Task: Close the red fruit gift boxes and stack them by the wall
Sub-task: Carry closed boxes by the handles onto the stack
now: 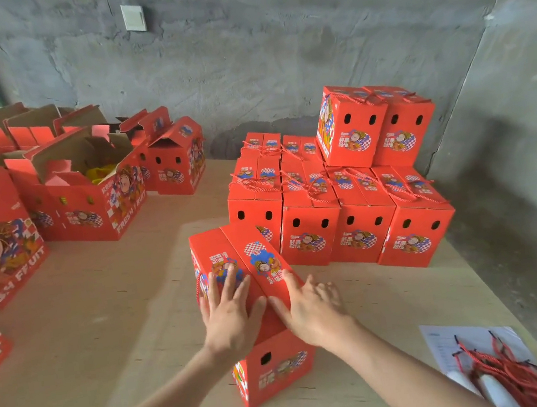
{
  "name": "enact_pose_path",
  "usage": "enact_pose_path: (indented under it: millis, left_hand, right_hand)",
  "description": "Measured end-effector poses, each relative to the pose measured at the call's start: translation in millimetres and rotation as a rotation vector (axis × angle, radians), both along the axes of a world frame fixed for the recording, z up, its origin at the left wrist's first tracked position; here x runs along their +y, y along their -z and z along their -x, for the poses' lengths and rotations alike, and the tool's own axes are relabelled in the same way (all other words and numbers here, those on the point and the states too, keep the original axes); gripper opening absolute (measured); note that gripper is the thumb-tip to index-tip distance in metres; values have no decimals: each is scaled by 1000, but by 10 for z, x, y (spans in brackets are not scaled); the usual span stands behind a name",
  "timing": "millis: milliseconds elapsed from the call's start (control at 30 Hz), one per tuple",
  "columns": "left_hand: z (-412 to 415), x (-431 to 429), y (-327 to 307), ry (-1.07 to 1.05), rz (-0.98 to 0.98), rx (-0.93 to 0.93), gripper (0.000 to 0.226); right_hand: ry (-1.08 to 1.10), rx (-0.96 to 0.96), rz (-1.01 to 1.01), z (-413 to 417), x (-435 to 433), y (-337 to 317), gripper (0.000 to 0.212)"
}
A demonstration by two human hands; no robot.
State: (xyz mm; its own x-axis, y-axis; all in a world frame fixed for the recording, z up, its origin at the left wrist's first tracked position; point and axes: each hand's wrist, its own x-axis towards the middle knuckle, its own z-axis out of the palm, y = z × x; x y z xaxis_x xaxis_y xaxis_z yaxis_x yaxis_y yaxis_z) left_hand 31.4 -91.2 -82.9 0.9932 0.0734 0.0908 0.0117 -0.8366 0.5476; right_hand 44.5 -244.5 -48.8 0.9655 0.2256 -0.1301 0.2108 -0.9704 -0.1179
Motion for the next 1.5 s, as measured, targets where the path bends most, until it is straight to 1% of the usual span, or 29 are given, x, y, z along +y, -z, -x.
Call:
enact_pose_path:
  millis: [67,167,200,267,300,333,367,400,433,467,500,533,567,600,633,700,733,800,867,900,967,1033,1100,1133,1233,1333,1400,1467,1500]
  left_hand:
    - [59,-1,34,40,47,-47,60]
    - [4,233,-16,148,57,-79,50]
    - [-7,309,-52,185,88,-81,49]
    - [15,383,-102,178,208,-111,52]
    - [46,375,-107,88,310,-144,55]
    - [73,358,-78,-74,427,-155,58]
    - [99,330,-57,-284,557,-122,59]
    - [119,306,-53,-504,716,-35,57]
    - [124,289,-61,-679,911,91,53]
    - [123,281,-65,-787,1091,245,48]
    - [128,282,-64,-821,1220,417,45]
    - [139,285,-62,-783,1291,579,44]
    - [136,286,-44,-707,1340,682,43]
    - [109,294,-16,-620,1393,713,40]
    - [69,302,1,-559,1444,677,35]
    - [-17,329,-2,-580,1494,522,27]
    - [-47,349,-34,-609,1471,448,25]
    - [-91,377,-138,-584,1413,302,22]
    - [-143,369,-255,-481,1375,171,18]
    - [-165,365,-329,-437,1317,99,20]
    - [-229,373,-497,-348,1054,-70,26]
    - [-282,376,-718,-197,764,-240,25]
    - [-362,377,-963,-26,575,-386,23]
    - [-402,383,-1089,22,506,-415,24]
    - [-487,452,-1354,83,296,-376,40]
    - [-488,571,-1388,78,154,-326,47]
    - [-475,675,-1317,-5,195,-285,43]
    - [-456,777,-1156,-70,222,-155,35]
    - [-441,821,-1046,-56,205,-91,28]
  right_hand:
    - [24,-2,15,36,69,-21,68]
    - [11,-93,10,83,189,-3,69]
    - [9,-101,-62,94,200,3,67]
    - [82,-33,-390,75,162,49,61]
    - [176,-11,-575,43,116,76,56]
    - [318,1,-710,5,57,113,50]
    - [490,43,-802,-21,-2,154,51]
    - [645,143,-866,-38,-54,204,59]
    - [741,299,-931,-47,-85,262,65]
    - [784,475,-1015,-36,-93,311,70]
    - [779,604,-1102,-33,-74,344,72]
    - [750,668,-1174,-40,-40,345,69]
    - [736,679,-1225,-63,-6,321,60]
    - [723,668,-1275,-101,31,287,49]
    - [724,661,-1338,-147,74,247,39]
    - [766,631,-1437,-232,129,148,30]
    - [767,588,-1476,-278,147,99,25]
    - [735,415,-1508,-373,173,35,9]
    - [660,268,-1438,-427,220,-94,20]
    - [605,197,-1395,-439,254,-182,22]
    - [437,93,-1333,-461,331,-355,14]
    - [266,80,-1338,-500,419,-559,20]
    - [150,151,-1380,-543,535,-783,21]
    - [117,208,-1384,-552,606,-888,21]
    - [87,457,-1381,-493,768,-1110,26]
    - [186,628,-1332,-491,738,-1225,28]
    - [304,617,-1277,-546,720,-1344,29]
    - [383,566,-1209,-588,756,-1474,28]
    - [400,527,-1177,-601,794,-1531,27]
